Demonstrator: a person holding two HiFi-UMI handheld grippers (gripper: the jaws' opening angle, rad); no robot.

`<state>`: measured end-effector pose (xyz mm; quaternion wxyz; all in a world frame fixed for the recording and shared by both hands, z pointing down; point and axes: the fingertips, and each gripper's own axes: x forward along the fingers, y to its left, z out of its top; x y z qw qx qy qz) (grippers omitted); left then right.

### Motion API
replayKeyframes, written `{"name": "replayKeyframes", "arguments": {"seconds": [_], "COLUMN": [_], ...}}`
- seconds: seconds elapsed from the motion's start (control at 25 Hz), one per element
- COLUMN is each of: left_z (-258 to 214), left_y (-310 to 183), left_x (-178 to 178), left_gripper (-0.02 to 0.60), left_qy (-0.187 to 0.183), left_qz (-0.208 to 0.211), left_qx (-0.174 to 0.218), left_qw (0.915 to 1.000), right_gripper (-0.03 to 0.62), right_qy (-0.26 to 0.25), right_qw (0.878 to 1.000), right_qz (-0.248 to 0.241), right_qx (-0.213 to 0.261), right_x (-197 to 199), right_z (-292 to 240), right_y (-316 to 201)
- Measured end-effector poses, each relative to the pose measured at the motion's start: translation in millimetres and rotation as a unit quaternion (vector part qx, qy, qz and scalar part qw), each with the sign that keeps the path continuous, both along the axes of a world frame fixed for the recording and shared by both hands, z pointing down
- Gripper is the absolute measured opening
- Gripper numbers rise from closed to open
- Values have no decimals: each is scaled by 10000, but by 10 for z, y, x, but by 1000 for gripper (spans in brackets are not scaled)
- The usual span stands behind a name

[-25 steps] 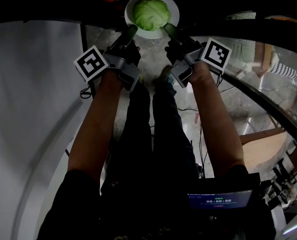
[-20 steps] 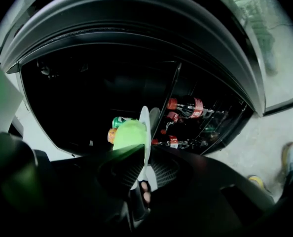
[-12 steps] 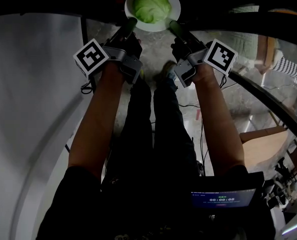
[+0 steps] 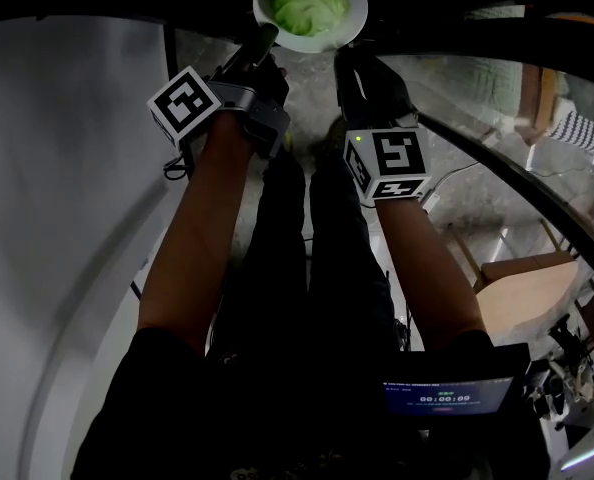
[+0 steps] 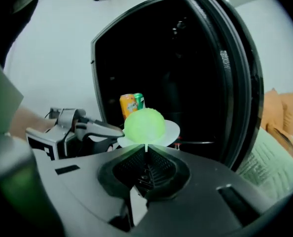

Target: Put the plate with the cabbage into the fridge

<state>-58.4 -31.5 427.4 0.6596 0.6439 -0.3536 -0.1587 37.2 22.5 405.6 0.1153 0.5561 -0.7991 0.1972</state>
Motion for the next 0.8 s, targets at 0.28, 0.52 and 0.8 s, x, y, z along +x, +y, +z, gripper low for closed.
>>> {"name": "replayKeyframes", "arguments": {"seconds": [0.28,0.52,0.8], "left_z": [14,-10,-53], "left_y": [12,-3,-1], "left_x": [5,25,40], "left_gripper": [12,12,12], "left_qy": [29,-17,-335], "left_qz": [-46,74,408], "left_qx": [-48,29,291], "left_qw": [10000,10000,9982], "right_gripper": [21,21,5], "right_qy": [98,212,308], "right_qw": [9999,9998,9995], "right_qz": [-70,-5,-32], "right_qx": [-61,-6,76], "right_x": [-152,-163,-157], "right_z": [122,137,121], "right_y": [28,6,-1]}}
